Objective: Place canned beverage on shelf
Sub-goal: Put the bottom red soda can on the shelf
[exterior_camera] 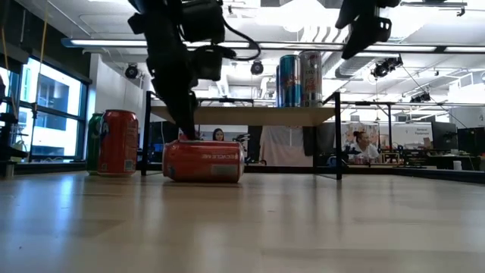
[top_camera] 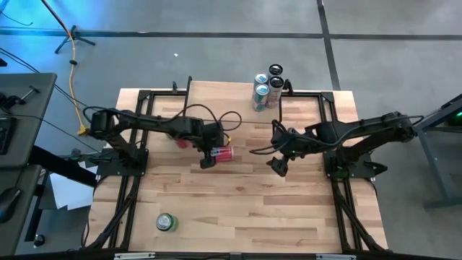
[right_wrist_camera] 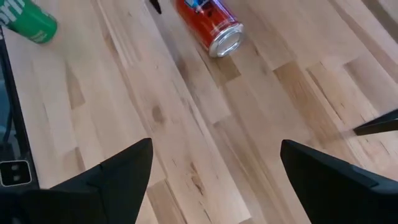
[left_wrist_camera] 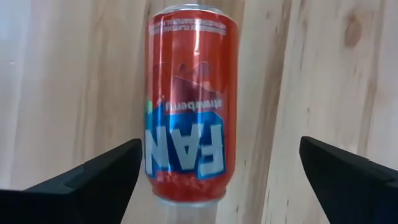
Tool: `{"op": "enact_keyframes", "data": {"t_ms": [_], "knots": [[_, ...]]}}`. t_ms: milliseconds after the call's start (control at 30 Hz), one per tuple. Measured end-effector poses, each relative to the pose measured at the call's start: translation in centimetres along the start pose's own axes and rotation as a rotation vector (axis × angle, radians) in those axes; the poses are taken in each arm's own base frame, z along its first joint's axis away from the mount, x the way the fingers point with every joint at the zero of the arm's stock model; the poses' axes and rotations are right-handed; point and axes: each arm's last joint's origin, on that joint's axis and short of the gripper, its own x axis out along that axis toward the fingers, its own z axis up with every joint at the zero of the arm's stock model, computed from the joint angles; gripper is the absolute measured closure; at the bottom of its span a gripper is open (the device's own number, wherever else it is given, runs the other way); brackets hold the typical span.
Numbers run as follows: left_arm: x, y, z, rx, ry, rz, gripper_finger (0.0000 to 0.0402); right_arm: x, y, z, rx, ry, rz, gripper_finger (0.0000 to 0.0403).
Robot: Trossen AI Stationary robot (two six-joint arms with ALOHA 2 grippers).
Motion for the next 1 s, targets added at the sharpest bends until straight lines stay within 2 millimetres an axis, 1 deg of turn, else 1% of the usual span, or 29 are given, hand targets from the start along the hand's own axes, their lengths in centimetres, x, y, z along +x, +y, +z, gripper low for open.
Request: {"op": "enact_keyframes", "data": {"t_ms": [200, 367, 667, 767, 900, 1000], "knots": [[1.2, 0.2, -0.3, -0.008, 0.068, 0.05, 0.0006, 0.3, 0.4, -0.1, -0.015, 0.0, -0.005, 0.0064], [1.9, 0.3, -0.3, -0.014, 0.081, 0.094, 0.0006, 0.4, 0.4, -0.1, -0.014, -0.011, -0.012, 0.0064], [3.6, -1.0, -0.7, 0.034, 0.063, 0.112, 0.0006, 0.4, 0.6, -0.2, -0.027, -0.01, -0.007, 0.0064], [3.9, -1.4, -0.8, 0.049, 0.06, 0.128, 0.0008, 0.3, 0.8, -0.3, -0.038, -0.009, -0.002, 0.0064], [3.9, -2.0, -0.4, 0.068, 0.018, 0.159, 0.0026, 0.3, 0.9, -0.4, -0.047, -0.014, -0.001, 0.0064], [3.9, -2.3, -0.3, 0.08, -0.005, 0.186, 0.006, 0.3, 1.0, -0.4, -0.047, -0.014, -0.001, 0.0064]]}}
